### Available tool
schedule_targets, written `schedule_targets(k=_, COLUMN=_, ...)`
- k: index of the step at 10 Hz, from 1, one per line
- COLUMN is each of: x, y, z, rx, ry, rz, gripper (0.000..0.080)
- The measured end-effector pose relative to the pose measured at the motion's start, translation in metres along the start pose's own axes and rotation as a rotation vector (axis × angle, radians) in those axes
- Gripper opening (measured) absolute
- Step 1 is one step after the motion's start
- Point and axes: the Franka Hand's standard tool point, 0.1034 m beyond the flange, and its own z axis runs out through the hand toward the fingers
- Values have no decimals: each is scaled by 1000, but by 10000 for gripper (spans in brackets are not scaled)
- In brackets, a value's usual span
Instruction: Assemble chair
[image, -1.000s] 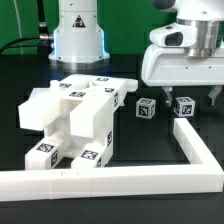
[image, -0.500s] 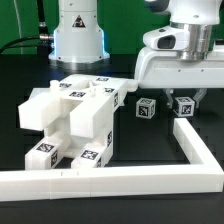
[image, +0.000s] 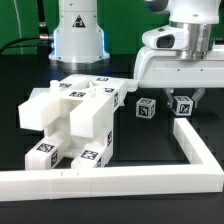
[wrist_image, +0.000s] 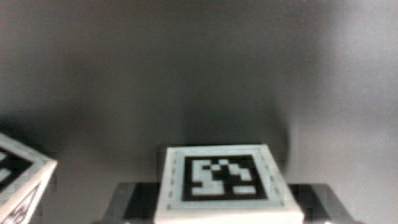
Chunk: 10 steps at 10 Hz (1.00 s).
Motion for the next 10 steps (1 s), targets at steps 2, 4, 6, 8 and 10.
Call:
schedule_targets(k=2, x=10, y=9, z=-26, rx=17, ry=2, rz=3, gripper=277)
schedule_targets(k=4, x=29, y=26, z=-68, rx=46, ry=-13, rz=-4, gripper=277)
schedule_targets(k=6, x=57, y=53, z=-103, rx=61, ry=-23, rz=3, gripper=277)
schedule_targets(k=8, x=62, y=55, z=-105, rx=59, ry=-27, rz=11, gripper=277)
schedule_targets(k=10, x=62, y=56, z=-105, rx=59, ry=-28, rz=12, gripper=277)
